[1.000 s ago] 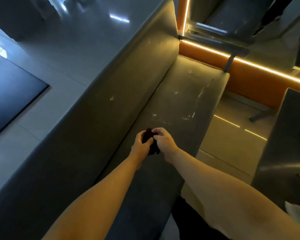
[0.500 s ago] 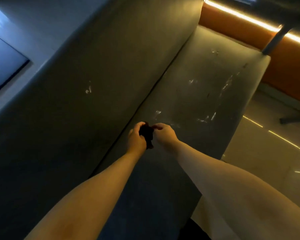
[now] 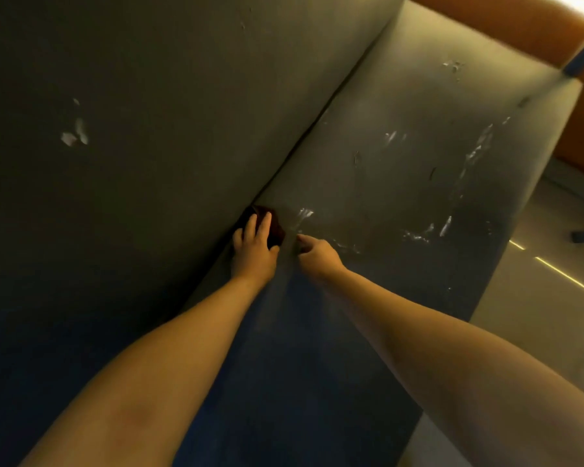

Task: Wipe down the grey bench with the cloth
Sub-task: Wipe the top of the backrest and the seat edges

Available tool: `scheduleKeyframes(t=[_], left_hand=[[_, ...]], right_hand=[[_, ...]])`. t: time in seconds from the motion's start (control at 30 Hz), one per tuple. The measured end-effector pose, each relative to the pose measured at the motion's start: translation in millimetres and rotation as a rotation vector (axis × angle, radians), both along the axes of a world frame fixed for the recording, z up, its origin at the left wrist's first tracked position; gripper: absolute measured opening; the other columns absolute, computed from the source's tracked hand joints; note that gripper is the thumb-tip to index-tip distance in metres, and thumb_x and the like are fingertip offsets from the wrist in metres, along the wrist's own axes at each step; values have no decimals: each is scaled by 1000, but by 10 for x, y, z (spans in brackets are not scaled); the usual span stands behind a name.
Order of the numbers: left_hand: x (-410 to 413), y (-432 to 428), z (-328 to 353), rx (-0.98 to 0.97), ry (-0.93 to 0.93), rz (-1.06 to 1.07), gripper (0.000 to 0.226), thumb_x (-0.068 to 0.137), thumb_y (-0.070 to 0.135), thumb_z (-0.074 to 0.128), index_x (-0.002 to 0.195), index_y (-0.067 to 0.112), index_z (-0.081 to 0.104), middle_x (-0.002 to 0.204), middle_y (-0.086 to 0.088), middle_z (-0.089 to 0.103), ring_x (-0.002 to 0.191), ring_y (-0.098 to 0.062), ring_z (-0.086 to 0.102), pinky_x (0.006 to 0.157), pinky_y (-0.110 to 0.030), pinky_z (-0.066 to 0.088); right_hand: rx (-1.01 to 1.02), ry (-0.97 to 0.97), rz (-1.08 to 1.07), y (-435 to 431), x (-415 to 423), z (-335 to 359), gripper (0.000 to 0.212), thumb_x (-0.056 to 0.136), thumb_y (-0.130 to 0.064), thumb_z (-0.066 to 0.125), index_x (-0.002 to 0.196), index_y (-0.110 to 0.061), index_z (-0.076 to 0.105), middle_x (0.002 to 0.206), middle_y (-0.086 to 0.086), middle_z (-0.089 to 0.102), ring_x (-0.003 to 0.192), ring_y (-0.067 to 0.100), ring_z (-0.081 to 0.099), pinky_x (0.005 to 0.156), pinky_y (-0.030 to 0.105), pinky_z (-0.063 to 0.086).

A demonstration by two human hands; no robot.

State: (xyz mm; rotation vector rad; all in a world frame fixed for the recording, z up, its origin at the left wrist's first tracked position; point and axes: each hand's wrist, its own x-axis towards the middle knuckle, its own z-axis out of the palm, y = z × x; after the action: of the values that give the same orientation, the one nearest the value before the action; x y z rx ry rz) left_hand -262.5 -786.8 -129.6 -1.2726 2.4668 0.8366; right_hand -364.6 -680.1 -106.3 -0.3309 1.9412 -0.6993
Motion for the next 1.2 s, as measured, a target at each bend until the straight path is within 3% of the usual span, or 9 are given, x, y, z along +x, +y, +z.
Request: scheduleKeyframes(t=[0.23,0.43,0.53,0.63,0.73,0.9,1.0,1.13,1.2], left_hand=[[122,220,-284,-163,225,-37,50,91,9,64,139,23,60,139,-8,53,115,-37,46,97,-48,46],[439,719,-187,34,249,-237,43,90,11,64,130,25,68,127,-3,57,111,-29,46,93,-41,50],[567,402,-104,-152,360,-228,45,78,2,59,117,16,75,117,-11,65,98,-37,57,87,-45,55],[726,-77,-86,-286,305,-47,52,83,-1,61,133,14,65,138,-13,57,118,-39,53,101,-46,47],[750,-94,-218,-272,219,-62,61,94,8,61,152,20,46,158,-8,38,139,-35,38,111,-48,39],[461,364,-400,-246,276,193,55,89,4,63,142,16,57,149,-15,47,124,-41,43,108,-50,38],[411,732,-465,-279,320,35,48,88,13,58,135,17,62,141,-14,55,115,-38,49,99,-49,49],[436,1223,-397,-188,305,-153,52,85,15,71,134,27,63,139,-1,56,113,-27,50,75,-39,58],[423,1215,-337,-117,301,-185,53,86,10,69,136,27,63,139,-2,55,116,-27,48,75,-40,58]], right_hand=[[31,194,31,255,132,-203,61,96,-3,48,154,-19,43,136,9,45,120,28,54,88,22,38],[96,208,77,429,282,-128,63,94,-6,49,156,-18,38,143,10,40,134,32,42,109,39,42],[106,219,178,405,334,-68,68,95,-5,49,159,-16,29,145,10,35,135,32,34,107,41,41],[136,271,234,419,375,-64,69,98,-7,48,161,-19,23,146,5,32,134,28,33,98,39,46],[126,303,255,465,428,-105,72,98,-7,48,162,-21,19,148,1,29,135,26,31,97,37,48],[-31,210,12,597,369,-243,62,97,1,45,155,-19,40,134,-1,43,130,23,43,104,27,42],[-82,211,-145,641,300,-289,53,96,3,45,146,-14,55,125,0,56,125,20,54,93,10,32],[-96,152,-269,677,299,-263,49,96,2,47,141,-15,58,135,6,60,128,19,54,99,14,35],[-90,133,-281,688,316,-234,49,96,2,46,141,-14,58,137,6,58,130,21,52,100,15,35]])
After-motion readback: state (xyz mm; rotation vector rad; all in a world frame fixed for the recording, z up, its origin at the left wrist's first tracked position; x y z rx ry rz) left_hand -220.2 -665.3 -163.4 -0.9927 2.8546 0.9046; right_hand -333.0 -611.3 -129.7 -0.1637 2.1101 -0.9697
